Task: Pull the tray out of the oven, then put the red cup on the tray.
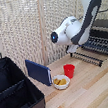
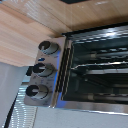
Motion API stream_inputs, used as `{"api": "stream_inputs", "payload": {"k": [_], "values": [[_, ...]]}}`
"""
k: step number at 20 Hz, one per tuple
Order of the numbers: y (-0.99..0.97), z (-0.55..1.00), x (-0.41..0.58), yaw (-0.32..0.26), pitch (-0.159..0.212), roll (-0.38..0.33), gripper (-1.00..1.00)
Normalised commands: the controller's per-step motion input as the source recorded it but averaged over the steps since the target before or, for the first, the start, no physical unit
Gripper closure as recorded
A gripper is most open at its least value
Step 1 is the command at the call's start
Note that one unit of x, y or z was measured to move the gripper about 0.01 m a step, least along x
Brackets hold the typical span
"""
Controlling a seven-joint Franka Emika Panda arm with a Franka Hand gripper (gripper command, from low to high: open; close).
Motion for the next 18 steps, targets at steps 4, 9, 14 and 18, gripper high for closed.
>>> {"api": "stream_inputs", "payload": {"k": [4,9,14,18], "values": [[-0.73,-0.08,0.104,0.0,0.0,-0.013,-1.0],[-0.78,0.0,0.142,0.079,0.023,0.021,-1.0],[-0.65,0.06,0.195,0.07,0.051,0.009,-1.0],[-0.59,0.0,0.147,0.047,0.055,-0.007,-1.0]]}}
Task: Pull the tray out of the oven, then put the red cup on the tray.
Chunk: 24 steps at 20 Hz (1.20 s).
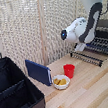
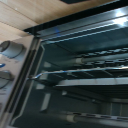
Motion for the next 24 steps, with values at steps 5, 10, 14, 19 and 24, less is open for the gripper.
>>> {"api": "stream_inputs", "payload": {"k": [5,10,14,19,24], "values": [[-0.63,0.0,0.031,0.062,0.053,0.0,-1.0],[-0.55,0.0,0.003,0.048,0.013,0.005,-1.0],[-0.5,0.0,0.013,0.039,0.021,0.028,-1.0],[-0.43,-0.01,0.008,0.125,0.037,0.098,1.0],[-0.39,0.0,0.0,0.212,0.012,0.111,1.0]]}}
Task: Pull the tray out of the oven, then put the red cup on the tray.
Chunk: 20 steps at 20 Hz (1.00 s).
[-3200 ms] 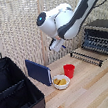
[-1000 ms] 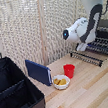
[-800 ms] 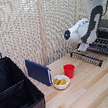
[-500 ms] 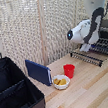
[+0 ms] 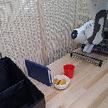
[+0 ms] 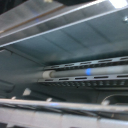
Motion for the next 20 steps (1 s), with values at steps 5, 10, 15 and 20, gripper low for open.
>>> {"api": "stream_inputs", "payload": {"k": [5,10,15,20], "values": [[-0.42,0.0,-0.003,0.155,0.002,0.106,1.0],[-0.15,-0.03,0.029,0.104,0.023,0.076,1.0],[0.08,-0.07,0.019,0.023,-0.006,0.036,1.0],[0.47,-0.01,0.0,0.105,-0.001,0.069,1.0]]}}
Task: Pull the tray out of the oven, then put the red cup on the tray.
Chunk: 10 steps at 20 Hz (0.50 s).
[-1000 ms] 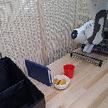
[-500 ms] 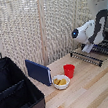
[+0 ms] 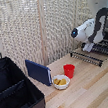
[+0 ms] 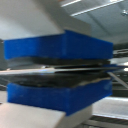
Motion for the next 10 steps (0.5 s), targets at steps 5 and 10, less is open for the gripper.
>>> {"api": "stream_inputs", "payload": {"k": [5,10], "values": [[0.8,-0.14,0.0,0.073,0.0,0.038,1.0],[0.85,-0.19,0.0,0.061,0.0,0.015,1.0]]}}
